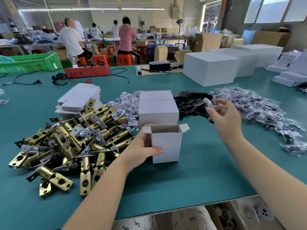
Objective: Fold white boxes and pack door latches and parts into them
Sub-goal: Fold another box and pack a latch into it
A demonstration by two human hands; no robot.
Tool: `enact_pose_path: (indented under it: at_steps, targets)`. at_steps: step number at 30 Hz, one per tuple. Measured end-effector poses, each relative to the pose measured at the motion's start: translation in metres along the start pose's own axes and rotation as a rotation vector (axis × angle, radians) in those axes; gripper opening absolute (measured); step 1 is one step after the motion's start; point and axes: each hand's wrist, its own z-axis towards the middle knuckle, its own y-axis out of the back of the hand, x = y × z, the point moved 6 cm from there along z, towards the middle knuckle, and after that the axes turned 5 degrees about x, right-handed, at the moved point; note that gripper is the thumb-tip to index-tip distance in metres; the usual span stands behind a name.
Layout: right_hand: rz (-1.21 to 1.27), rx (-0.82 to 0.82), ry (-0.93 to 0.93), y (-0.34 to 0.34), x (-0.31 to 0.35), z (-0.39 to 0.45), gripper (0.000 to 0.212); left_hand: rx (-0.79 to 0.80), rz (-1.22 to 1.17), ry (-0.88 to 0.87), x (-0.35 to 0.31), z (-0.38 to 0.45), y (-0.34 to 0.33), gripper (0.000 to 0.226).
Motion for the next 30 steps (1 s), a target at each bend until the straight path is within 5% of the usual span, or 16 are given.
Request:
enact_pose_path:
  at_steps: [4,13,22,30]
  targets:
    - [0.140,0.201,0.181,-0.030,0.056,-0.021,0.036,0.005,-0.016,-0.017,-0.001,0.001,0.000,0.063]
    - [-0.485,0.671,0.681,-0.071,0.114,-0.053,0.013,0.013,-0.025,-0.023,-0.002,0.002,0.000,0.057]
    - [-0.808,0.709,0.848,-0.076,0.125,-0.066,0.018,0.029,-0.025,-0.005,0.002,0.001,0.001,0.055]
    - [-0.800,0.715,0.756,-0.082,0.123,-0.073,0.022,0.045,-0.029,-0.021,0.000,0.003,0.000,0.055]
